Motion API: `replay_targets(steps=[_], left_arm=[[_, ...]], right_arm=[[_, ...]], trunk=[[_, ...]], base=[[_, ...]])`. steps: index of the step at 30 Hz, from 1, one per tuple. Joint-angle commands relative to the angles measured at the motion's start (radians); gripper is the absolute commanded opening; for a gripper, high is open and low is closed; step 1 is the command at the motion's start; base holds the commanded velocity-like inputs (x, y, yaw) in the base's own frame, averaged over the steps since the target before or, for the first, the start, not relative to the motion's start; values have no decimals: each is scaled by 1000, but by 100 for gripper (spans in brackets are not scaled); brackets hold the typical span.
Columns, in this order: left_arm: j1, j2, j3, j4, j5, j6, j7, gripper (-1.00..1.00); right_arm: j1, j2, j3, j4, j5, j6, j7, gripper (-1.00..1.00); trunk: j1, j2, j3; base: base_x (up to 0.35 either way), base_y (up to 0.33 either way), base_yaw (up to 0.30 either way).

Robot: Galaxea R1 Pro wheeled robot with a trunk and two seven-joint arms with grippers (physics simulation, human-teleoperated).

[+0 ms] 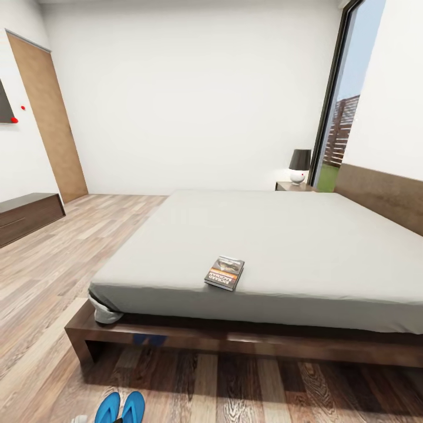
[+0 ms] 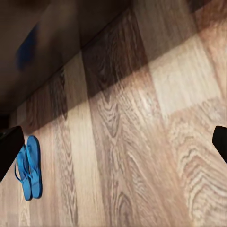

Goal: In the bedroom, move the book from the bed onto either nightstand, and place the two sandals side by side next to the bed.

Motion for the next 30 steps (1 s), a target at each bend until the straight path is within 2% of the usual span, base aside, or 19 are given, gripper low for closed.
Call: replay_targets(steps=[1,14,30], left_arm=[[0,0,5,0,-2,11,-3,100],[0,2,5,0,-3,11,-3,100],[0,1,5,0,-3,12,2,100]], right_arm=[[0,0,8,-9,-6,2,-8,100],[0,0,8,-124,-7,36,-104,100],[-3,2,1,-325,-11,165,-123,100]], trunk=[[0,0,-1],[0,0,-1],[0,0,-1]], base=[[0,0,0],[0,0,0],[0,0,0]])
